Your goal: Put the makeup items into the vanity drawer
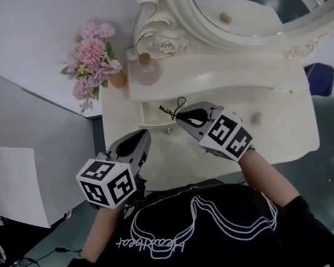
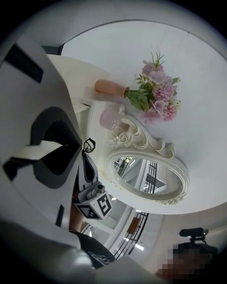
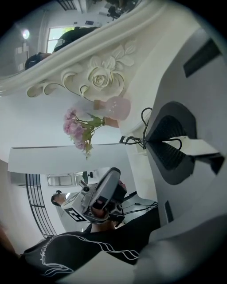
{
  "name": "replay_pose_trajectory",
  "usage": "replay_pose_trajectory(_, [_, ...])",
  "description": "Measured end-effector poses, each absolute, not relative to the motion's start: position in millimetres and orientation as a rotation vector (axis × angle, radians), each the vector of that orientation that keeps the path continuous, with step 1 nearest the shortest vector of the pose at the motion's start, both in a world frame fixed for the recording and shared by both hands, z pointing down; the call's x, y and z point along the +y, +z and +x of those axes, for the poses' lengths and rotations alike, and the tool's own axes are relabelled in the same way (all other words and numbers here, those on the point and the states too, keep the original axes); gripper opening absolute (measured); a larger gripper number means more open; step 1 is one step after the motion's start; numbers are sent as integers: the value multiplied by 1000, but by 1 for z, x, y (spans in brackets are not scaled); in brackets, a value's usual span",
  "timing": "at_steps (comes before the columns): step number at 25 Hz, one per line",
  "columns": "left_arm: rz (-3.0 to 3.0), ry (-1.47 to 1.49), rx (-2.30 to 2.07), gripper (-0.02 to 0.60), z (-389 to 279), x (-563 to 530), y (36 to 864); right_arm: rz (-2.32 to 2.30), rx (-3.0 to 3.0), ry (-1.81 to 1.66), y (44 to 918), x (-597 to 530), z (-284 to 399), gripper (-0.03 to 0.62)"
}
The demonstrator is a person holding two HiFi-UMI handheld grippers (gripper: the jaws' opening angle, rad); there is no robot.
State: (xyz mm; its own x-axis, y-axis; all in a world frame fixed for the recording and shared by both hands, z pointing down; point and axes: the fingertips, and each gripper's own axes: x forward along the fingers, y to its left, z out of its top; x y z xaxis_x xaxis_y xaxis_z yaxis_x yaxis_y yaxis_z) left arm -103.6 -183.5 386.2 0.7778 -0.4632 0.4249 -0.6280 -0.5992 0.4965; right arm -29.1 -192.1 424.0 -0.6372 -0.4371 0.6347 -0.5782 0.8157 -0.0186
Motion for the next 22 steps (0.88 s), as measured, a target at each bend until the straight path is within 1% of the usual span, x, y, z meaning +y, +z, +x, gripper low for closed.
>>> replay_pose_trajectory(8, [2293,351,-817,3,-118,-192,397,619,-2357,367,448,-197,-53,15])
replay_pose_trajectory(22, [2318,389,-801,3,-126,-198,406,497,-2324,444,464,-207,-67,17])
